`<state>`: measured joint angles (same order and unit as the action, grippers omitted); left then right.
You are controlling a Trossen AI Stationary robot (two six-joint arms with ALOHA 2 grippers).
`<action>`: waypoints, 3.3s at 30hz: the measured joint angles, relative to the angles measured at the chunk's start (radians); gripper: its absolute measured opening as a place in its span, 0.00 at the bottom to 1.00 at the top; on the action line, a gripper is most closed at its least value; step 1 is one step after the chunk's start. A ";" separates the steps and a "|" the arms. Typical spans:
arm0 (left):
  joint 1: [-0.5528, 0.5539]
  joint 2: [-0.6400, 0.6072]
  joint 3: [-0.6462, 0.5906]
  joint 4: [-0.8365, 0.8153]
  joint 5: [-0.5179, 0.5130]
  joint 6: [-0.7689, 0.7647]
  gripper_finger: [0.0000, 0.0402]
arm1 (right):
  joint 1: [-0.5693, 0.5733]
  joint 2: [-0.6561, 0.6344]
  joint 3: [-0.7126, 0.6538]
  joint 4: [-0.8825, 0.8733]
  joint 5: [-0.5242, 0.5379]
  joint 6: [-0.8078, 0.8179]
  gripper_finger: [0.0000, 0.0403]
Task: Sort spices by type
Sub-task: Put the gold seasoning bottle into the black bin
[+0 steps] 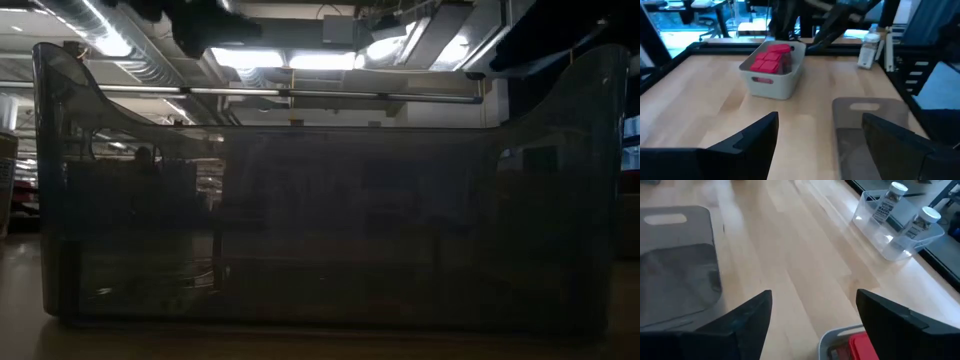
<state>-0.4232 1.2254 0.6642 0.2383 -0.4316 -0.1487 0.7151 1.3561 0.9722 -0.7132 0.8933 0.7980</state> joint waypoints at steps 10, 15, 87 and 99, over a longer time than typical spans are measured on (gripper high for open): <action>-0.079 0.143 0.255 -0.315 -0.055 -0.098 0.67 | -0.073 0.078 -0.001 0.129 -0.048 -0.206 0.72; -0.120 0.253 0.456 -0.584 -0.075 -0.156 0.67 | -0.110 0.113 -0.001 0.202 -0.053 -0.304 0.72; 0.019 -0.044 0.348 -1.810 0.266 -0.866 0.82 | -0.225 0.154 0.000 0.295 -0.223 -0.415 0.72; 0.019 -0.044 0.245 -1.797 0.302 -0.791 0.82 | -0.225 0.154 0.000 0.296 -0.221 -0.415 0.72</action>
<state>-0.4046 1.1816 0.9093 -1.5589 -0.1299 -0.9394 0.4904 1.5105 0.9718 -0.4170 0.6720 0.3830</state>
